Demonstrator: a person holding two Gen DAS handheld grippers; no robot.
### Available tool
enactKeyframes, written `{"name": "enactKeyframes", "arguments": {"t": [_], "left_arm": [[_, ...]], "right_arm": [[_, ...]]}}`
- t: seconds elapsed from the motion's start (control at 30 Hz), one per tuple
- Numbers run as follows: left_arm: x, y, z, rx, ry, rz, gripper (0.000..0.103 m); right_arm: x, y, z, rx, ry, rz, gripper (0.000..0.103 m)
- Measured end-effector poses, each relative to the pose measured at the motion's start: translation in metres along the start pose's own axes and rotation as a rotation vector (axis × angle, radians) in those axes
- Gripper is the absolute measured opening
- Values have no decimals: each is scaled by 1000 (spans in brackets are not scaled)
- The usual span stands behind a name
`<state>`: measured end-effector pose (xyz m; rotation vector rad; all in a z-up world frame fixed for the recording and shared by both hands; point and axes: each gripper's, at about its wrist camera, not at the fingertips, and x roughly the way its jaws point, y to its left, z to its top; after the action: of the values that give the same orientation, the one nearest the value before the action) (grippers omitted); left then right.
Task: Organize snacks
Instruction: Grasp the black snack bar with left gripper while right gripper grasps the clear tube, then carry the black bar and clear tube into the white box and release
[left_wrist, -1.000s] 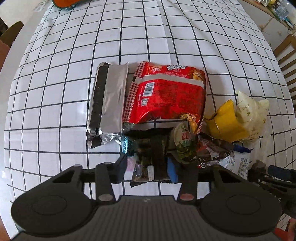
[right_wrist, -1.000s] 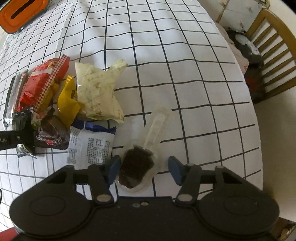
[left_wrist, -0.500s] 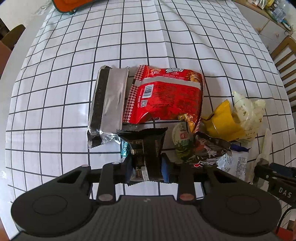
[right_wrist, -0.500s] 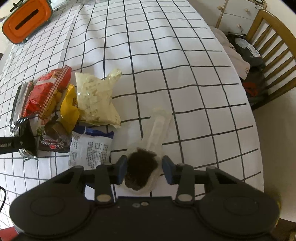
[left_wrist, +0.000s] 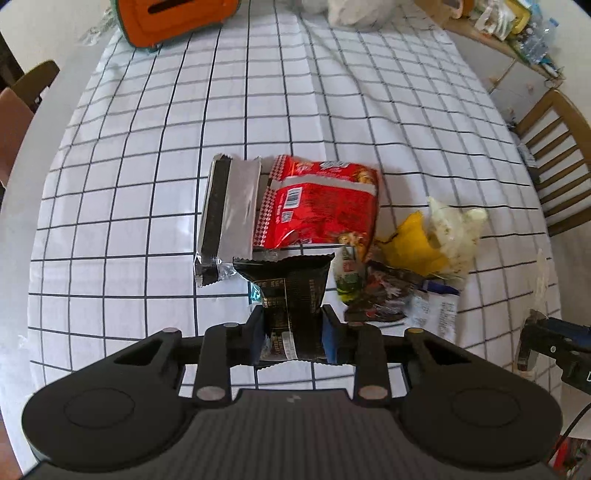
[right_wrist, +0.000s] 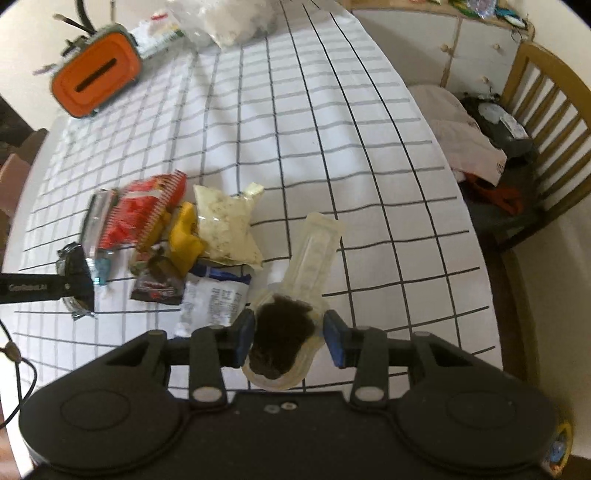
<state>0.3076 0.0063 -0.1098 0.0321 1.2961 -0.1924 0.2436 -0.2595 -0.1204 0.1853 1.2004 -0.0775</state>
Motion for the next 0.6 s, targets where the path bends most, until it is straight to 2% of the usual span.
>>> {"name": "enactKeyframes", "arguments": {"t": [0.33,0.6], "left_arm": [[-62,-17,-36,67,-64,-31,30],[-87,-37,-80,115,-66,-44,30]], "right_arm": [[-60,14,-24,-116,-57,96,40],[-97,22,-57,-200,-83,153,40]]}}
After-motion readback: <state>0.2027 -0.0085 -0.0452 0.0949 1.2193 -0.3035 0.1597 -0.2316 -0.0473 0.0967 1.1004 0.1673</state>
